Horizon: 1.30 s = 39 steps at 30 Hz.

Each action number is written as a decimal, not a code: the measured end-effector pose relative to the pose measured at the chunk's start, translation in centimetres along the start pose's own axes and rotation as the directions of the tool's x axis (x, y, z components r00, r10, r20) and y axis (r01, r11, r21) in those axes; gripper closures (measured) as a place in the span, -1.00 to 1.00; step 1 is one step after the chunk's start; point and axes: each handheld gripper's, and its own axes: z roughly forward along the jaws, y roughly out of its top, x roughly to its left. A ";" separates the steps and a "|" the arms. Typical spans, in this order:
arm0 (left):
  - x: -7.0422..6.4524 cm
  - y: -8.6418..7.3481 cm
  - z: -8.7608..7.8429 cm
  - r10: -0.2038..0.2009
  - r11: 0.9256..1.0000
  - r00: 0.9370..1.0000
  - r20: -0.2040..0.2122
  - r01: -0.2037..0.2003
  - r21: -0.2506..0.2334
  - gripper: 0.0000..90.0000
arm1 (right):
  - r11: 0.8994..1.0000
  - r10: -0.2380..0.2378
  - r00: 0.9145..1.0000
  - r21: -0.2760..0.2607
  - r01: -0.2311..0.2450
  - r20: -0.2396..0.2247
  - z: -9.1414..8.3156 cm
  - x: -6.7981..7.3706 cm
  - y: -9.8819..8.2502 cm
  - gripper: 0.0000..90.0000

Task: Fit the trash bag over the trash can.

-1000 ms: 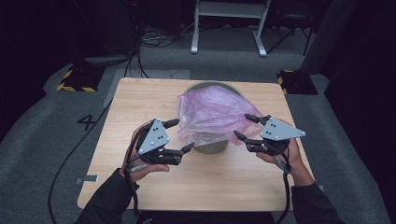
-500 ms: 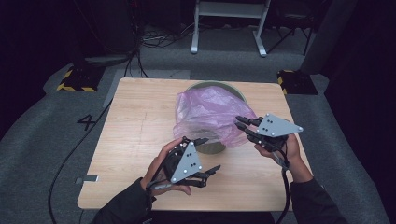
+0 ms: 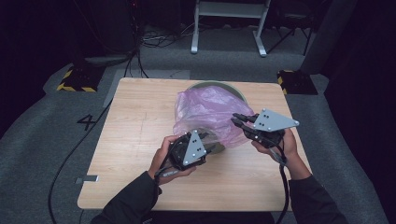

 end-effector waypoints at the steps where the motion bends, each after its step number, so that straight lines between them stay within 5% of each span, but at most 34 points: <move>1: 0.2 -0.1 0.1 0.010 1.000 1.000 -0.002 -0.010 0.007 0.42 | 1.000 0.002 1.000 0.000 -0.002 -0.002 0.0 -0.1 0.0 0.82; 9: 1.0 -0.8 0.5 0.030 0.999 1.000 0.007 -0.030 0.036 0.97 | 1.000 0.024 1.000 0.013 -0.024 0.013 0.3 -1.0 0.3 0.82; 23: 1.6 -2.2 0.5 0.054 0.994 0.997 0.058 -0.059 0.093 1.00 | 0.992 0.080 0.993 0.093 -0.087 0.082 0.7 -5.2 0.1 0.83; 39: 2.2 -4.3 0.2 0.043 0.987 0.996 0.080 -0.055 0.153 1.00 | 0.970 0.145 0.981 0.174 -0.167 0.128 5.0 -8.7 -1.8 0.83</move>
